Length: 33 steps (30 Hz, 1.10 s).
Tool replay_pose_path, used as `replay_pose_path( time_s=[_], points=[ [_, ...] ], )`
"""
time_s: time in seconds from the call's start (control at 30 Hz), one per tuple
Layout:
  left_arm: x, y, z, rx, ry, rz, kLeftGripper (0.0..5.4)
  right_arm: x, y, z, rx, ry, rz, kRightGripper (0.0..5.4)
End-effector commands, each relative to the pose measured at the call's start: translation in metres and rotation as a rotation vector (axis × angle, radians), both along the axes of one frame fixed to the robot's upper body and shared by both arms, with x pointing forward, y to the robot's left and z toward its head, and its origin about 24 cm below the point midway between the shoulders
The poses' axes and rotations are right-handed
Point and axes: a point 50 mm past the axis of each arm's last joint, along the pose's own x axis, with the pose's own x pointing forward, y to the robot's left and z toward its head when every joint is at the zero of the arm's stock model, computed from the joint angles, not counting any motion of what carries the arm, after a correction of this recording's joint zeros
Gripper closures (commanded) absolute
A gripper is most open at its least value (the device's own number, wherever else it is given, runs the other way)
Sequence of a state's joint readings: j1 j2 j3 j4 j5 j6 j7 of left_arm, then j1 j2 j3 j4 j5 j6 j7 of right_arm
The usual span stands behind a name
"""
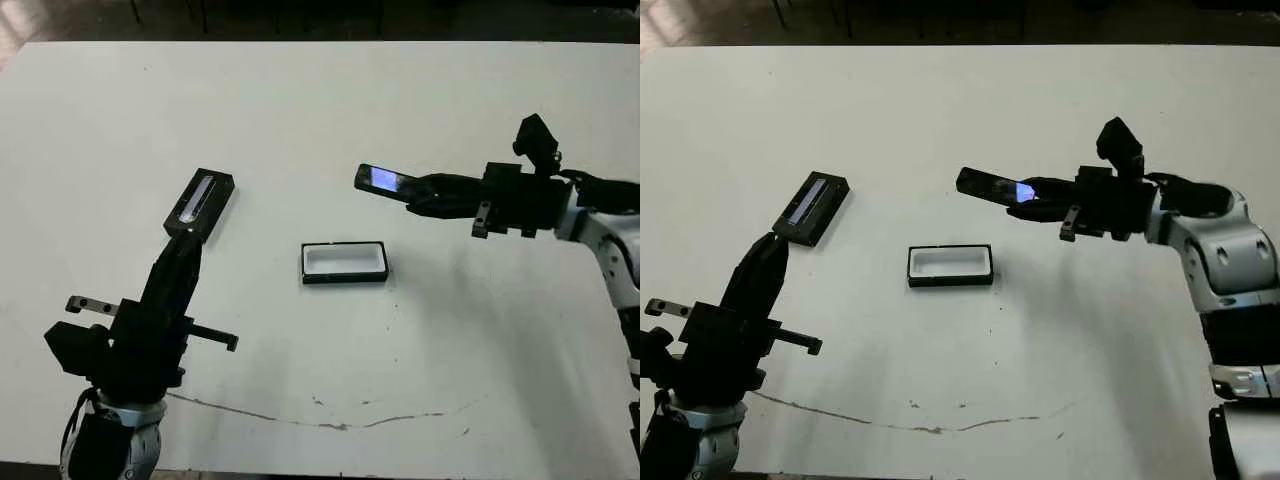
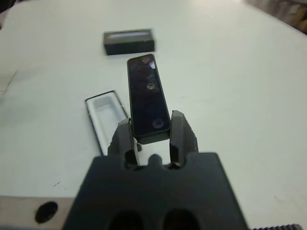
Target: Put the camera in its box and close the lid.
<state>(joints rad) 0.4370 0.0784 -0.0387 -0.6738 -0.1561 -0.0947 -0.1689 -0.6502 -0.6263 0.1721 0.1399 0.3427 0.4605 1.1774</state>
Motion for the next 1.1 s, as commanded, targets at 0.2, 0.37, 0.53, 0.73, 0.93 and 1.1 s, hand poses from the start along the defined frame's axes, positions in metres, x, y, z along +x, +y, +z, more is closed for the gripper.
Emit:
replay_pose_path(
  time_s=[0.2,0.37,0.53,0.73,0.93,1.1],
  points=[
    [-0.001,0.002,-0.007,0.003,0.042,0.010,5.40,0.007,0.018,0.007,-0.170,0.070,0.160,5.40],
    [-0.001,0.002,-0.006,0.015,0.031,0.014,5.40,0.008,0.029,0.009,-0.260,0.072,0.233,5.40],
    [-0.002,0.001,-0.006,0.011,0.027,0.014,5.40,0.007,0.040,-0.001,-0.288,0.107,0.296,5.40],
    [-0.002,-0.001,-0.006,-0.003,0.036,0.008,5.40,0.007,0.043,-0.010,-0.355,0.127,0.295,5.40],
    [-0.003,-0.002,-0.006,0.005,0.032,0.007,5.40,0.006,0.045,-0.013,-0.388,0.115,0.294,5.40],
    [-0.003,-0.003,-0.006,0.002,0.032,0.005,5.40,0.005,0.046,-0.014,-0.378,0.118,0.297,5.40]
  ],
)
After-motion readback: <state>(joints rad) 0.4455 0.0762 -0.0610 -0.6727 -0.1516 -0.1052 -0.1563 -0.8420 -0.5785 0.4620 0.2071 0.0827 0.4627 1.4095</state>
